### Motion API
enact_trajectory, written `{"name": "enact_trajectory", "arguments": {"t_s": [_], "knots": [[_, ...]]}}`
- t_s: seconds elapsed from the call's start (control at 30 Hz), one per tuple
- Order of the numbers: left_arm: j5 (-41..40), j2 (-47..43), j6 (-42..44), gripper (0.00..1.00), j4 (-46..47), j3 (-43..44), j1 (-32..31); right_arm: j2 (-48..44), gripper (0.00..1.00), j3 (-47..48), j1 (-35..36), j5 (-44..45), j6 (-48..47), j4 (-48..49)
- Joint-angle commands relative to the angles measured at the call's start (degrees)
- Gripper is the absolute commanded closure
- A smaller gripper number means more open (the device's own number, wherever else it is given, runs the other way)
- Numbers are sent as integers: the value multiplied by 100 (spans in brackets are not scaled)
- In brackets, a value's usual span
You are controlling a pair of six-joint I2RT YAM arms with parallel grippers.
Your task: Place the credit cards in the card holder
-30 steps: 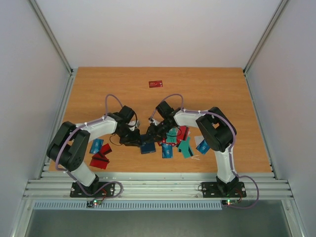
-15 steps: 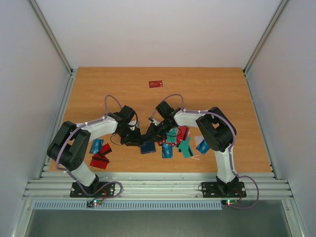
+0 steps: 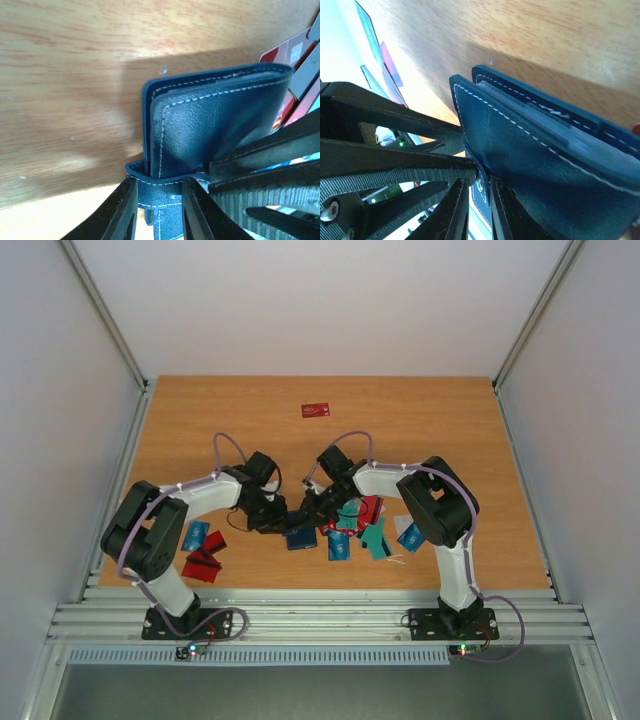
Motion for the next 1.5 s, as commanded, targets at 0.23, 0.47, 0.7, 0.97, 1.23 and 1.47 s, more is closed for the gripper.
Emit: {"name": "enact_trajectory", "arguments": {"t_s": [0.23, 0.47, 0.7, 0.97, 1.23, 1.47], "knots": [[-212, 355, -249, 73, 405, 169, -67, 107, 86, -216, 34, 67, -354, -93], [-202, 393, -249, 73, 383, 225, -67, 191, 89, -188, 34, 14, -327, -50], [-171, 446, -257, 73, 352, 290, -84, 222, 94, -285, 34, -18, -315, 22], [-233, 435, -209, 72, 182, 451, -110, 212, 99, -206, 33, 96, -404, -152], [-774, 413, 420, 55, -704, 1092, -119, 206, 99, 117, 34, 457, -636, -765], [-917, 910, 953, 58, -1146, 1519, -128, 201, 99, 254, 34, 474, -670, -965]]}}
